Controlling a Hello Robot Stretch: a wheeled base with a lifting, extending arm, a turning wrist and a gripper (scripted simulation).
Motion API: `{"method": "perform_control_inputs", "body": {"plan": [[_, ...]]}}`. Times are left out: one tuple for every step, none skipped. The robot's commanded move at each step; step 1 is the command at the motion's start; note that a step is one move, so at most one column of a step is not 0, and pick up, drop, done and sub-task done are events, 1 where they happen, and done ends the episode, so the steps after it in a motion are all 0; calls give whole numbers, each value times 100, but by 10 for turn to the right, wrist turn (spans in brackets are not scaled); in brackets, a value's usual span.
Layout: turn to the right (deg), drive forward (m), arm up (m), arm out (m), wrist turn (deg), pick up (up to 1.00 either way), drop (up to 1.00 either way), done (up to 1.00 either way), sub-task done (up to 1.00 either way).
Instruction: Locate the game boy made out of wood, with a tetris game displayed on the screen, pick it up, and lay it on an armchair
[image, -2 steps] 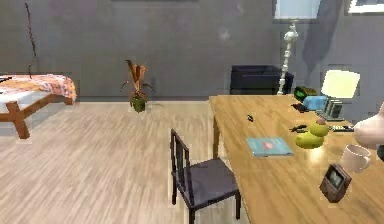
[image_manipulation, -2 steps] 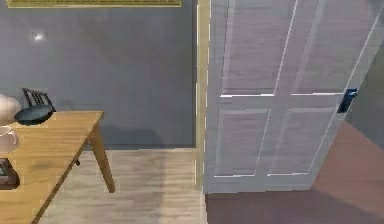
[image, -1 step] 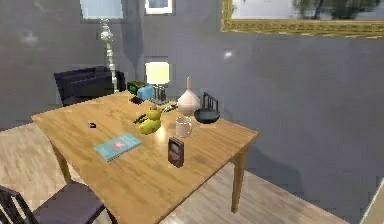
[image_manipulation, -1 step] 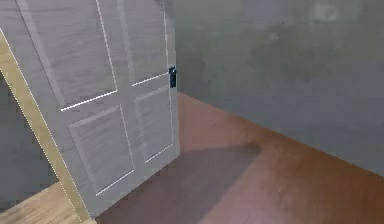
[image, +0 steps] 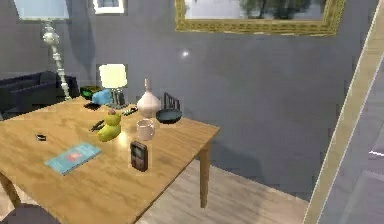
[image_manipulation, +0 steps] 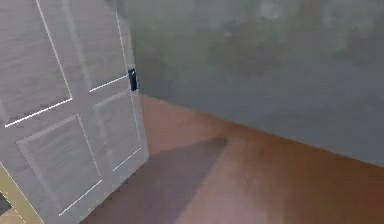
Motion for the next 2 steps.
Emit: {"method": "perform_control_inputs", "body": {"plan": [[0,40,0,0,0,0,0,0,0],[-450,0,0,0,0,0,0,0,0]]}}
